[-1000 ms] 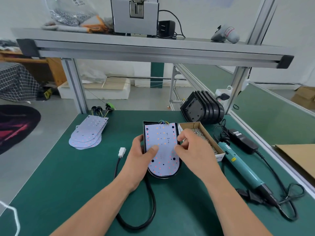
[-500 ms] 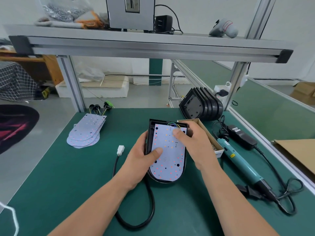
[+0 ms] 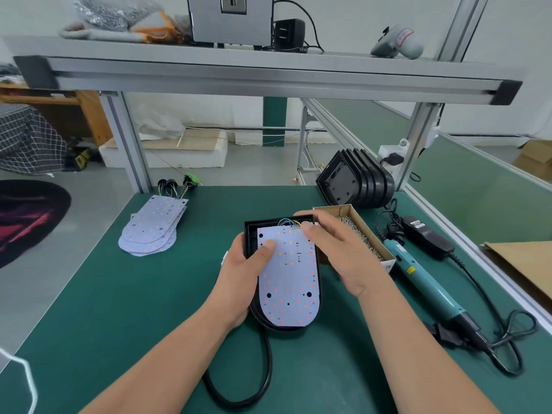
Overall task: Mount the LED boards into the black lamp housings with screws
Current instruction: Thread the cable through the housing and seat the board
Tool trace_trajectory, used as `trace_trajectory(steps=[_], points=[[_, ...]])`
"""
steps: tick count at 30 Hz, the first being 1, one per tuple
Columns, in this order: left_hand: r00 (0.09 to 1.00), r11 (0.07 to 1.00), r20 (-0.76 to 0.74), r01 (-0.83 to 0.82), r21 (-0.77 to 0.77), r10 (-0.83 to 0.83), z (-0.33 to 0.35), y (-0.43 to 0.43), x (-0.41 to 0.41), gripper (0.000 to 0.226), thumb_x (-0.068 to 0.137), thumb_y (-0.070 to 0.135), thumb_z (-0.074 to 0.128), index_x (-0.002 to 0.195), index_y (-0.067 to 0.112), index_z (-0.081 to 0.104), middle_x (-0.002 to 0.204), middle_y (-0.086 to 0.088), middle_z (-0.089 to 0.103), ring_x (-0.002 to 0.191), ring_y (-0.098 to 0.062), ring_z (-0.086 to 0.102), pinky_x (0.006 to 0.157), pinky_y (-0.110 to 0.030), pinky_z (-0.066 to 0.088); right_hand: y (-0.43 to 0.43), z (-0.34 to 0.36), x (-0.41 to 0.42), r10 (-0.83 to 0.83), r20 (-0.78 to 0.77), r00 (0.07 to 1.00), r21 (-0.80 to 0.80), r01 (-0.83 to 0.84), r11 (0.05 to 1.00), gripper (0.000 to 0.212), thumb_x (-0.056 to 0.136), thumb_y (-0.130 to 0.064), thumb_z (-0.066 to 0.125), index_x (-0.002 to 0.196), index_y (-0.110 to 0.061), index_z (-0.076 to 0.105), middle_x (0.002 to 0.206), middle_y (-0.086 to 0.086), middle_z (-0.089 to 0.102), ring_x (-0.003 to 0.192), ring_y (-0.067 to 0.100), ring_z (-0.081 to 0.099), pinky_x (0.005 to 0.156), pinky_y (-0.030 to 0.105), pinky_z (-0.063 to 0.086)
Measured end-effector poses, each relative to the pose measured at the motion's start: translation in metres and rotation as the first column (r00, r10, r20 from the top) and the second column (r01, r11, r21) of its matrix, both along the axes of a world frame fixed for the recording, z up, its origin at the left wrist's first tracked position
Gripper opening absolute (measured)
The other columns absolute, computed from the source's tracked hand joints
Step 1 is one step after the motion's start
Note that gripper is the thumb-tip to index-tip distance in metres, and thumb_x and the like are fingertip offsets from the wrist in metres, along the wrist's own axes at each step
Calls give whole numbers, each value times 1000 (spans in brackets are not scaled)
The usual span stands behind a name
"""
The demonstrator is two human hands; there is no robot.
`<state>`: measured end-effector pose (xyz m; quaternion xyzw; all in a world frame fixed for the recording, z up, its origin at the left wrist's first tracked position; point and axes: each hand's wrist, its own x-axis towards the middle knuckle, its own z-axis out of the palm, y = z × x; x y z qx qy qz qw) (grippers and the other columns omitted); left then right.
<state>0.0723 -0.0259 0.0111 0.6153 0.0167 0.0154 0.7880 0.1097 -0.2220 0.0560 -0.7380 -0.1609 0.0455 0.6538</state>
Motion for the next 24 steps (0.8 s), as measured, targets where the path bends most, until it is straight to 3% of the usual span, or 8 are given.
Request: trace_trajectory(steps=[3,6,8,14,18,21,24], points=[[1000,1000,11,10,15,-10,2,-1,-1,45,94,40,69,133,20,61,129,-2,75,120,-28,72,104,-59,56,-5,0,0,18,-50,999,53,-15,998,29,88,-31,73,116,-37,75,95,3,68,93,14,65,89,35,51],[999,999,16,28,26,-28,3,-2,-2,44,95,37,69,135,20,60,128,-4,76,118,-29,73,103,-58,57,2,1,-1,-86,87,992,-70,93,993,19,86,-37,75,104,-42,71,90,-12,73,85,8,67,86,34,55],[1000,999,21,20,29,-21,3,-2,-2,43,95,35,70,134,19,61,127,-5,76,117,-30,74,102,-58,58,8,0,-1,-142,137,980,-98,156,983,19,86,-40,75,103,-44,69,91,-12,73,84,7,67,83,34,56],[1000,1000,13,-13,-8,13,1,-3,-2,42,92,31,75,131,20,63,124,-6,77,113,-33,75,100,-60,58,12,-2,-3,-157,93,983,-61,163,985,21,89,-31,75,110,-34,71,94,-11,73,87,9,67,85,35,55],[1000,1000,7,-27,-12,27,2,-6,-3,40,89,31,78,127,22,65,121,-5,78,110,-31,76,98,-58,60,11,0,-4,-98,34,995,30,97,995,21,87,-24,70,108,-27,72,109,10,75,103,32,70,93,48,56],[1000,999,-14,-19,-31,19,6,-4,-3,40,90,31,77,126,19,65,121,-6,78,112,-33,75,100,-59,59,15,1,-4,-109,36,993,38,108,993,19,85,-22,70,102,-31,72,106,8,75,94,19,70,87,40,57],[1000,996,-24,-7,-84,5,11,-2,-2,41,91,29,74,127,13,64,122,-12,77,114,-39,74,100,-62,58,14,1,-4,-120,11,993,53,119,991,20,83,-25,71,98,-37,72,95,-6,75,87,9,70,74,26,56]])
